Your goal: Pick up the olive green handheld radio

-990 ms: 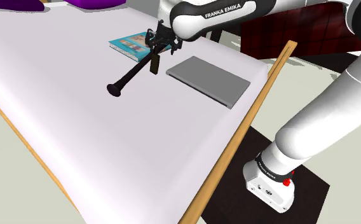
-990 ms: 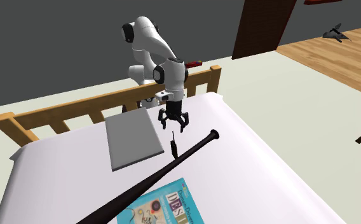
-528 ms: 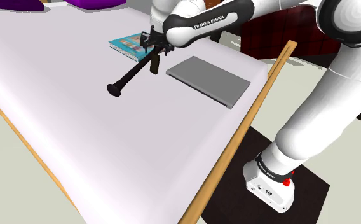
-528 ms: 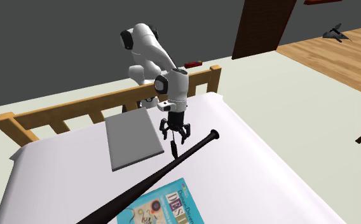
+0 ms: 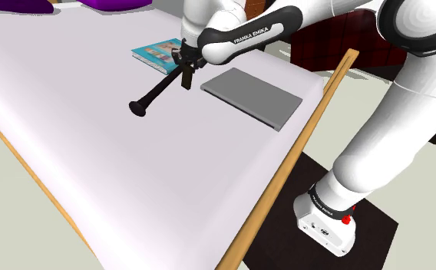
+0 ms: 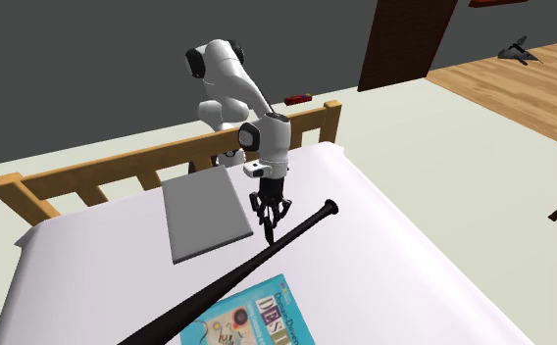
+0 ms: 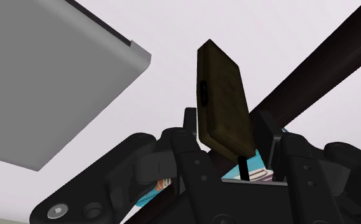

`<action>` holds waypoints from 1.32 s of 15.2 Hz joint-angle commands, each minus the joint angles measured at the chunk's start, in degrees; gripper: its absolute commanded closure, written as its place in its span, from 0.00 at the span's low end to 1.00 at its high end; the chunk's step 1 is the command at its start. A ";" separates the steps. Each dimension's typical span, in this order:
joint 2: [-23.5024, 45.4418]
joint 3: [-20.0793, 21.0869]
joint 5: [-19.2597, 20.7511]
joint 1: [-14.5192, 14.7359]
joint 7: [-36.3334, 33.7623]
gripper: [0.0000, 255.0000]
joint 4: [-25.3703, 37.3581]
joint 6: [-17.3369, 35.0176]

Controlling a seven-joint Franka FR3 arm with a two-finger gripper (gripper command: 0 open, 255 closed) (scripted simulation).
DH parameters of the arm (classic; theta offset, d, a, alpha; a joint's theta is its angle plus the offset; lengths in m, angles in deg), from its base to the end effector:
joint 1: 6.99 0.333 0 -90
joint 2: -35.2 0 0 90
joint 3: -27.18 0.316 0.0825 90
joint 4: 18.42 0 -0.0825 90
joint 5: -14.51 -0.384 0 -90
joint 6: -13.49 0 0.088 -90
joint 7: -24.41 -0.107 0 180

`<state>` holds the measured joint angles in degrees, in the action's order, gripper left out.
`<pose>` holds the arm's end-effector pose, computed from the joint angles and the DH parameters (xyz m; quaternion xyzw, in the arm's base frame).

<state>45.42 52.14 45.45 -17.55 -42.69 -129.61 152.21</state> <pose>0.6064 0.1416 0.4339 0.9310 -0.2812 0.2312 0.0255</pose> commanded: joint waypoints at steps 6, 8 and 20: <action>0.01 0.01 0.00 0.01 -0.01 1.00 -0.03 0.04; -0.37 0.12 -0.46 -0.07 0.41 1.00 0.12 -0.38; -3.46 1.14 -5.49 -0.51 5.55 1.00 5.41 -7.61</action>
<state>42.13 53.24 40.31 -18.03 -37.54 -124.74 145.23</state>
